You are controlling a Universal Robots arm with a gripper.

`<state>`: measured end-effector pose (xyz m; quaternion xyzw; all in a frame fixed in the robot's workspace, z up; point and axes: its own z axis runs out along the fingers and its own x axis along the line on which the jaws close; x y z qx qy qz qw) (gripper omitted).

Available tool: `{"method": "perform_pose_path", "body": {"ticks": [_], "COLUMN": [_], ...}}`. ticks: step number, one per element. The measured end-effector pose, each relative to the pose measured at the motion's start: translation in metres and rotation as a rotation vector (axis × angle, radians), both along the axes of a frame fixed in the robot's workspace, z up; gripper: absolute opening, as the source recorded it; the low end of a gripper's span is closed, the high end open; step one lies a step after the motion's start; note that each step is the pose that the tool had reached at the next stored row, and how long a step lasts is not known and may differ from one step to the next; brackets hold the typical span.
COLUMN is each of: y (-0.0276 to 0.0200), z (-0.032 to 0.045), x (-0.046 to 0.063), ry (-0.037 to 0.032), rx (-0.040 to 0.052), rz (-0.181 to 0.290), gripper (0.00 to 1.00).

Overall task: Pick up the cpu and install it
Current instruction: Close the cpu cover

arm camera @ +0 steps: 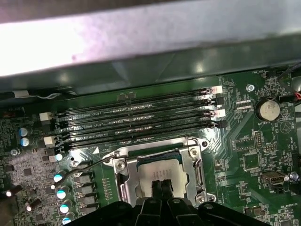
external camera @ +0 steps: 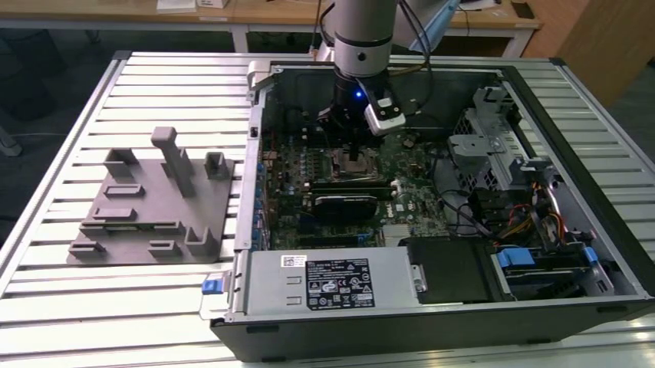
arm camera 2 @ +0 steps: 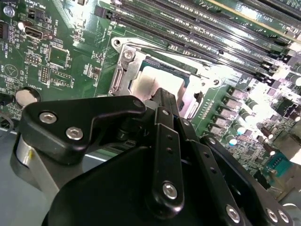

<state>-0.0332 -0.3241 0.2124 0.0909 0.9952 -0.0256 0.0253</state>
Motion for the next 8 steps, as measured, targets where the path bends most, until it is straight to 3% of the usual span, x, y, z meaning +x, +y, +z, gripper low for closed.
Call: {"method": "perform_pose_path", "body": {"ticks": [8], "y": [-0.0007], "z": [-0.0013], "x": [-0.0076], "ry": [-0.0001], "rx": [0.0006], "rz": [0.0], "gripper": [0.11]}}
